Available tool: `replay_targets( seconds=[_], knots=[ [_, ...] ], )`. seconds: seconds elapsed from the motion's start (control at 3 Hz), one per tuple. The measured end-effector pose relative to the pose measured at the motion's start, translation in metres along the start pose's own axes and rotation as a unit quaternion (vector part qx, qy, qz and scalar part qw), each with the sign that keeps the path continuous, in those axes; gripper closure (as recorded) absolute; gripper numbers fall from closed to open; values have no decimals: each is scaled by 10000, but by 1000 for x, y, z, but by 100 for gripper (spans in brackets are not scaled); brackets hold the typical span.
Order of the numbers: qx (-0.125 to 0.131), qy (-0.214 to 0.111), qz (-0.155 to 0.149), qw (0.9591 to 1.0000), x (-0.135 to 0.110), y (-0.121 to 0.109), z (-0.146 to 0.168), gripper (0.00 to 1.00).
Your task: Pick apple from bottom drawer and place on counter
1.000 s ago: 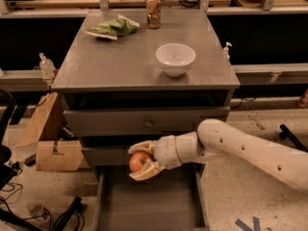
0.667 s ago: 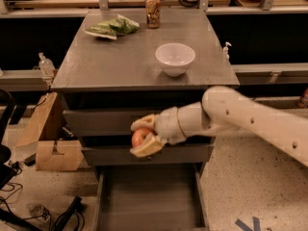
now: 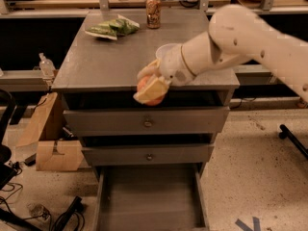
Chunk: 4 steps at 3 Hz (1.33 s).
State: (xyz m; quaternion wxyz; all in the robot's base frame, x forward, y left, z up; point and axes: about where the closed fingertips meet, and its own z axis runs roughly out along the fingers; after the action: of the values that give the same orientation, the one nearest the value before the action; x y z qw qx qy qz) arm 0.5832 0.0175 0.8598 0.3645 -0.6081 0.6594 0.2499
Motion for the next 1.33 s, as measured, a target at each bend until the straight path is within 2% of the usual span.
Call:
replay_targets(
  seconds=[0.33, 0.67, 1.0, 1.33],
  knots=[
    [115, 90, -36, 9999, -36, -37, -18, 100],
    [407, -226, -307, 9984, -78, -84, -16, 100],
    [821, -569, -400, 9942, -90, -125, 0, 100],
    [1211, -724, -239, 9897, -77, -169, 23, 100]
  ],
)
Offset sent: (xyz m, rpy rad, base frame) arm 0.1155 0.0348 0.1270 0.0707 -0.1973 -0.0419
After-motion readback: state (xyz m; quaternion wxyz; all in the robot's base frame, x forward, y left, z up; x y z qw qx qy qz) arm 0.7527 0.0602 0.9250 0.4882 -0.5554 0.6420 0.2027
